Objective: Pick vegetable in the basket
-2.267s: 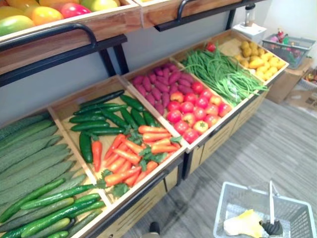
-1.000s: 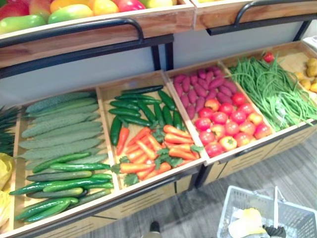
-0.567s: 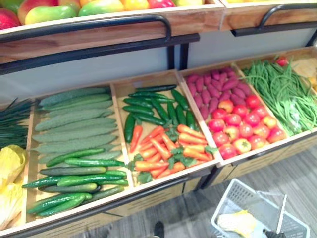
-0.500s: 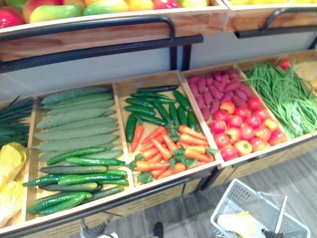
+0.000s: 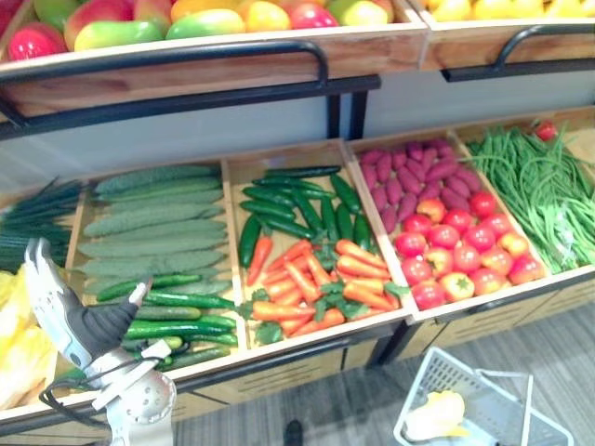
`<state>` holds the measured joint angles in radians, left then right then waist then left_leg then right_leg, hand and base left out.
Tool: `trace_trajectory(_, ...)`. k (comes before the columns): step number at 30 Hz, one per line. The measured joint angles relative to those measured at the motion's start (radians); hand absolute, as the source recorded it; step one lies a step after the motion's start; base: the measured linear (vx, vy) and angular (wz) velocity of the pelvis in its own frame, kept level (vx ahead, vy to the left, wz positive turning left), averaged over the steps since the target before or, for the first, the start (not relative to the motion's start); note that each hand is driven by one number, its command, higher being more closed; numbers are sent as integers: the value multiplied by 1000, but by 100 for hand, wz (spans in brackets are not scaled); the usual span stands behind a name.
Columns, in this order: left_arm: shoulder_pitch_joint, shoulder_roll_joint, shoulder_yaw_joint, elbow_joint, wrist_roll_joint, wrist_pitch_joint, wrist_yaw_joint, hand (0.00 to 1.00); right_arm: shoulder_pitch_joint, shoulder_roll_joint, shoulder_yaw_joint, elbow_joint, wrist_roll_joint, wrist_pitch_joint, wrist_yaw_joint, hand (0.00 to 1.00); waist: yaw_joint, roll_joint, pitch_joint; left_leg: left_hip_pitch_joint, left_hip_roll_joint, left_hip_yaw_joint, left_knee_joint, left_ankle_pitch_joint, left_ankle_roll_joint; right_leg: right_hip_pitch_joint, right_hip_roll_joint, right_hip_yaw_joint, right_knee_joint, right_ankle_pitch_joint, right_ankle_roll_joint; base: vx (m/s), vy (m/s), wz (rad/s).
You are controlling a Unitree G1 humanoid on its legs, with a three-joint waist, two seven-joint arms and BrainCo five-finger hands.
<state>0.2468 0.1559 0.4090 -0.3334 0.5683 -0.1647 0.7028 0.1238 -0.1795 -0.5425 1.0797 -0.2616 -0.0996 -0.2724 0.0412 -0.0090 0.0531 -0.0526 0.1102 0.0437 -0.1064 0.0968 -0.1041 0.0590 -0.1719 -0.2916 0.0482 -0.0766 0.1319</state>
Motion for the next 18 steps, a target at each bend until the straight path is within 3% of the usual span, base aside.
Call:
trace_trajectory(5,-5,-38,-14,-95,2,0,18,0,26,0,0,0,3,0,1,100,-6,-8,0,-17,29,-18,0,18,-10,-1,32,-25,-7,-12,-4,-112,-59,12)
trace_trajectory(9,31,3,-65,-145,2,-6,17,0,35,0,3,0,3,-2,1,100,-7,-26,-6,-18,32,-12,0,21,-10,1,34,-27,-12,-12,-3,-40,-10,5)
trace_trajectory(14,74,330,-116,-130,47,-74,-156,0,37,-12,24,-2,3,-2,2,100,-13,-46,-17,-28,27,7,0,23,-9,-5,28,-15,-17,-1,7,30,4,-2)
trace_trajectory(15,74,369,-123,-116,51,-79,-169,0,38,-18,34,-4,3,-2,3,100,-14,-46,-17,-27,26,11,0,28,-10,-6,27,-11,-18,0,7,55,13,-16)
trace_trajectory(18,63,597,-207,-2,98,-119,-261,0,39,-53,79,-31,-4,-12,25,100,-21,-37,-19,-14,25,49,0,25,-8,-13,20,22,-17,2,10,30,9,-26)
